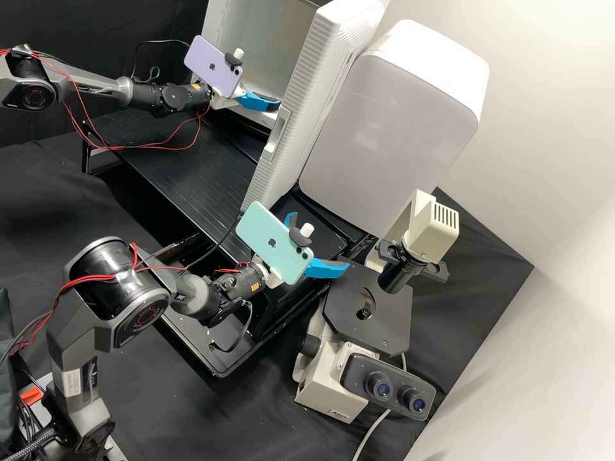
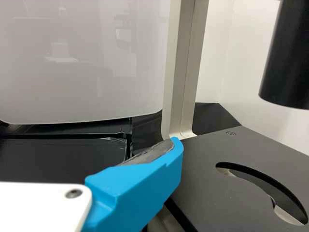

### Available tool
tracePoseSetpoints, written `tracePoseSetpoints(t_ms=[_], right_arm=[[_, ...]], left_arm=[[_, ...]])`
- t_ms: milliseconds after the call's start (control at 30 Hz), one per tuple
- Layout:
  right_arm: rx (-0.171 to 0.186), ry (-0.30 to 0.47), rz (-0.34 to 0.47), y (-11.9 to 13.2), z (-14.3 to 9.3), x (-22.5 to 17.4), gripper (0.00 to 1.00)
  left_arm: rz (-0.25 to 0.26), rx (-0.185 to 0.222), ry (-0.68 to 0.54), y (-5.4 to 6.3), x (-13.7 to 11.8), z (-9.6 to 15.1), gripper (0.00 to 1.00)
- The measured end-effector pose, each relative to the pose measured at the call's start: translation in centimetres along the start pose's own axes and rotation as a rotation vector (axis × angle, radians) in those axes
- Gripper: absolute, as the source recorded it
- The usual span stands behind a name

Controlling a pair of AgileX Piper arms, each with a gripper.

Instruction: Take the petri dish out of the incubator

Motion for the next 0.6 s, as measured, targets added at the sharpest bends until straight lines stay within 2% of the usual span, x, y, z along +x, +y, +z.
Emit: tracePoseSetpoints(t_ms=[100,133,400,600], right_arm=[[0.0,0.0,0.0,0.0,0.0,0.0,1.0],[0.0,0.0,0.0,0.0,0.0,0.0,1.0],[0.0,0.0,0.0,0.0,0.0,0.0,1.0],[0.0,0.0,0.0,0.0,0.0,0.0,1.0]], left_arm=[[0.003,0.016,-0.003,0.13,0.04,0.17,1.0],[0.0,0.017,-0.004,0.01,0.05,0.24,0.0],[0.017,0.035,-0.024,0.17,0.04,0.43,0.0],[0.019,-0.002,-0.045,-0.03,0.03,0.56,0.0]])
